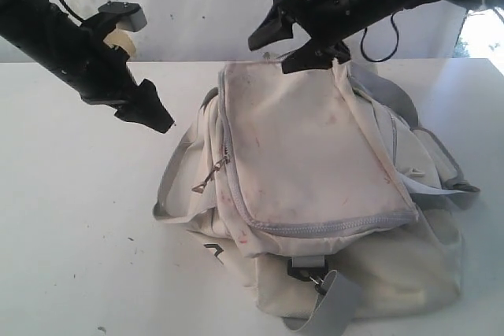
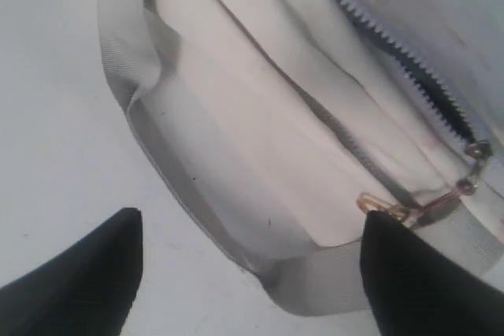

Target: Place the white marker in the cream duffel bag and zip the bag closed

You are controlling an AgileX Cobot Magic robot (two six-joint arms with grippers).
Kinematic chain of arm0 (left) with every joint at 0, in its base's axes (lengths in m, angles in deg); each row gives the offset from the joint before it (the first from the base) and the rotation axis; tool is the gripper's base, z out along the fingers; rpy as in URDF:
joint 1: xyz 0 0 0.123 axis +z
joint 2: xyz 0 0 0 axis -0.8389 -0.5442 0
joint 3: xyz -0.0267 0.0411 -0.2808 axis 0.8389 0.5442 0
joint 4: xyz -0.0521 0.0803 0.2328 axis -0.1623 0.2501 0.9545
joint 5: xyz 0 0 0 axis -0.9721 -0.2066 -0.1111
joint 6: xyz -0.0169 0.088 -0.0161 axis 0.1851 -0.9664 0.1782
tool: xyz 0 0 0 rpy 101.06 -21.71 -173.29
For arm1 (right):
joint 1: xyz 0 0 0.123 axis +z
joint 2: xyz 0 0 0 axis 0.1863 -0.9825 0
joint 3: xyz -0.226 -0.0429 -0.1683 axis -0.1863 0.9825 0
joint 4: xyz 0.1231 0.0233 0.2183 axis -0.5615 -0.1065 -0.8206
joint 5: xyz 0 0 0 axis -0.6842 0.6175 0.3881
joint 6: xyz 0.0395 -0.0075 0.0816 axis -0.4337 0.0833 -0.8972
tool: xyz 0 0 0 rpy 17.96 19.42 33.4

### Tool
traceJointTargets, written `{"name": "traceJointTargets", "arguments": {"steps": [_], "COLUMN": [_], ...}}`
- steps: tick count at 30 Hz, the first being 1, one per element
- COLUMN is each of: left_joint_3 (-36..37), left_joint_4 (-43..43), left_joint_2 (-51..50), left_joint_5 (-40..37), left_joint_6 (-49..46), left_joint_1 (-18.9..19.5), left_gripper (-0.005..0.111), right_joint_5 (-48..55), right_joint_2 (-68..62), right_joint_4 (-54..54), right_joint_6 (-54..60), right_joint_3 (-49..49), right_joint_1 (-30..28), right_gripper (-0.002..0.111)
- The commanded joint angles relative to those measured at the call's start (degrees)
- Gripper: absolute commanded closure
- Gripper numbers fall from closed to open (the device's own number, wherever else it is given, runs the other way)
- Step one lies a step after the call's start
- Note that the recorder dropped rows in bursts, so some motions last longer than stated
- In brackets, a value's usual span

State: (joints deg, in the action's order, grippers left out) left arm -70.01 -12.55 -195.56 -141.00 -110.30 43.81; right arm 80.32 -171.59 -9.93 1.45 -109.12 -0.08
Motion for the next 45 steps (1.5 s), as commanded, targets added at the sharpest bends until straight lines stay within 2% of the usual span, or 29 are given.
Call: {"name": "traceJointTargets", "arguments": {"steps": [1, 3, 8, 12, 16, 21, 26, 33, 38, 45], "left_joint_3": [0.0, 0.4, 4.2, 6.4, 7.2, 8.7, 9.1, 9.1, 9.1, 9.1], "left_joint_4": [-2.5, -2.5, -2.7, -2.7, -3.9, -4.4, -4.4, -7.5, -7.5, -7.5], "left_joint_2": [0.3, 0.3, 0.3, 0.3, 0.3, 0.3, 0.3, 0.3, 0.3, 0.3], "left_joint_5": [-3.3, -4.0, -2.9, 0.8, 2.6, 6.8, 5.4, 0.7, -0.7, 0.3], "left_joint_6": [-3.9, -4.1, -9.8, -11.5, -11.5, -11.5, -11.5, -14.6, -14.6, -14.6], "left_joint_1": [-0.5, -1.3, -4.8, -6.7, -6.9, -6.9, -6.9, -6.9, -6.9, -6.9], "left_gripper": [0.021, 0.021, 0.021, 0.021, 0.021, 0.021, 0.022, 0.047, 0.042, 0.042], "right_joint_5": [3.0, 3.5, 3.5, 3.5, 3.5, 3.5, 2.3, -8.7, -13.9, -14.8], "right_joint_2": [4.0, 5.4, 7.1, 7.8, 9.2, 13.6, 20.0, 29.9, 33.8, 35.5], "right_joint_4": [14.6, 18.5, 19.9, 20.7, 21.1, 22.6, 23.4, 22.8, 21.8, 21.1], "right_joint_6": [-4.2, -4.2, -5.1, -3.6, -3.8, -3.8, -2.1, 4.8, 6.8, 11.0], "right_joint_3": [0.0, 0.0, 1.3, 3.2, 8.5, 16.1, 24.2, 39.8, 45.5, 46.7], "right_joint_1": [-0.5, -0.5, -0.4, -0.4, -0.4, -0.4, -0.4, -0.4, -0.2, 5.0], "right_gripper": [0.04, 0.04, 0.041, 0.055, 0.066, 0.066, 0.066, 0.066, 0.066, 0.066]}}
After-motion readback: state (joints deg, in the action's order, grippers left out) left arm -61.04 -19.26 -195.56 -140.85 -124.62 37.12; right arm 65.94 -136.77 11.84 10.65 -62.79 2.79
